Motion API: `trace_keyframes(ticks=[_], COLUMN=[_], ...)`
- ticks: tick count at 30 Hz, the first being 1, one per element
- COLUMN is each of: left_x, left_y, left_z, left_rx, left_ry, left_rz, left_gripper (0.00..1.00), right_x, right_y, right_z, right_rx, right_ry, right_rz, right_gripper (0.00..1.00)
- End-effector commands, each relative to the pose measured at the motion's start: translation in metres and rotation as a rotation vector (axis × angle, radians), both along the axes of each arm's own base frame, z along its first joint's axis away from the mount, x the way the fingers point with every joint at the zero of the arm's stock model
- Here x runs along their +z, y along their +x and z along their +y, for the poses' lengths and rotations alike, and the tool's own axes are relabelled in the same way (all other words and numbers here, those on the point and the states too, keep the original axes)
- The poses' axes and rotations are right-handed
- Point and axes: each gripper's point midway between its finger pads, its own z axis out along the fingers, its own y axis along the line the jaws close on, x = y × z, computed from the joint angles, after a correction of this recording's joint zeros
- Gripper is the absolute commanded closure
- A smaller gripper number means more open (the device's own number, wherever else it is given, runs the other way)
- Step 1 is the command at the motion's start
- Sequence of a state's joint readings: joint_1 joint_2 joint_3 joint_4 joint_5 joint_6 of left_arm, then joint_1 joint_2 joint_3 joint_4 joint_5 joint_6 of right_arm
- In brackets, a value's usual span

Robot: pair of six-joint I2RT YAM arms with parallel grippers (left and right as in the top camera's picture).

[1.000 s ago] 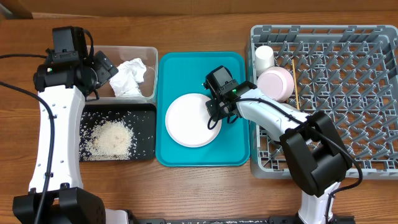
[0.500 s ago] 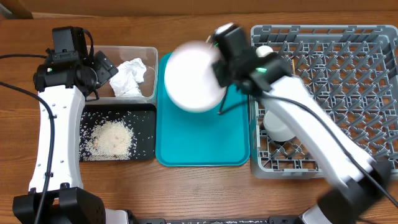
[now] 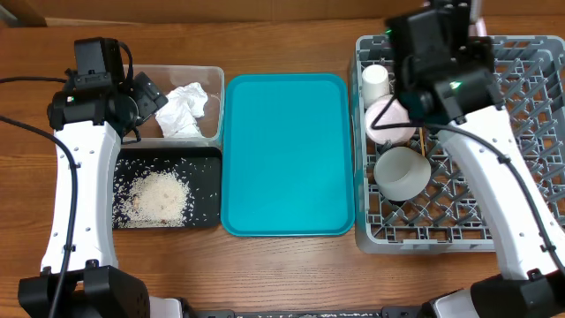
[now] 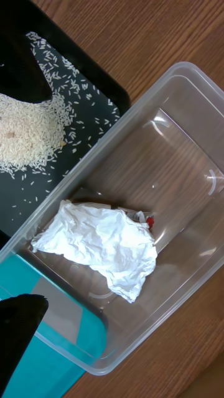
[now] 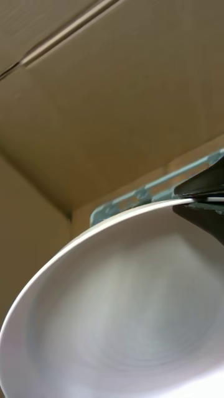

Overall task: Sort waste into correct bins and load items into the dishwasher
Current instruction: 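Carry the white plate right into the grey rack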

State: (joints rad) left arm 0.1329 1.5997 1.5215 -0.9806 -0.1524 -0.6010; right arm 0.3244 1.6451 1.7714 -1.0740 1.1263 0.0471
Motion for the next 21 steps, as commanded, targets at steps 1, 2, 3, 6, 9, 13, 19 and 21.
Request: trace_keyframes(ticks=[1,2,3,6,9,13,19,21], left_x=[0.003,0.003,0.003,0.003,0.003,0.003,0.003,0.003], left_y=[0.002,0.002,0.002,0.002,0.002,0.002,0.002,0.002], left_z=[0.001,0.001,0.001,0.001,0.001,0.001,0.001,0.001], left_rx=[0.012,0.012,0.012,0.012,0.012,0.012,0.012,0.012], left_ry=[-0.009,-0.009,-0.009,-0.009,-0.009,-0.009,-0.009,-0.009], left_rz=[-0.01,-0.01,-0.01,-0.01,-0.01,-0.01,-0.01,-0.01], left_gripper=[0.0,0.0,0.0,0.0,0.0,0.0,0.0,0.0], right_x=[0.004,0.001,-0.002,-0.019,-0.032,-0.044,-0.066,-0.073], right_y=[-0.006,-0.006,-0.006,-0.005,-0.003,-0.001,0.009,0.011], right_z=[-0.021,-0.026,-0.032,-0.039,-0.043,-0.057,-0.062,-0.063], right_rx=[-0.067,-0.082,-0.095,-0.106,-0.117,-0.173,-0.185,-0.186], right_ry=[-0.025,-0.026,-0.028,-0.021,-0.031,-0.088,-0.108,-0.113], right_rz=[-0.017,-0.014,-0.007,0.033,0.063,0.091,0.161,0.179], right_gripper=[0.96,0.96,0.96,0.96,0.96,0.96,0.96,0.96])
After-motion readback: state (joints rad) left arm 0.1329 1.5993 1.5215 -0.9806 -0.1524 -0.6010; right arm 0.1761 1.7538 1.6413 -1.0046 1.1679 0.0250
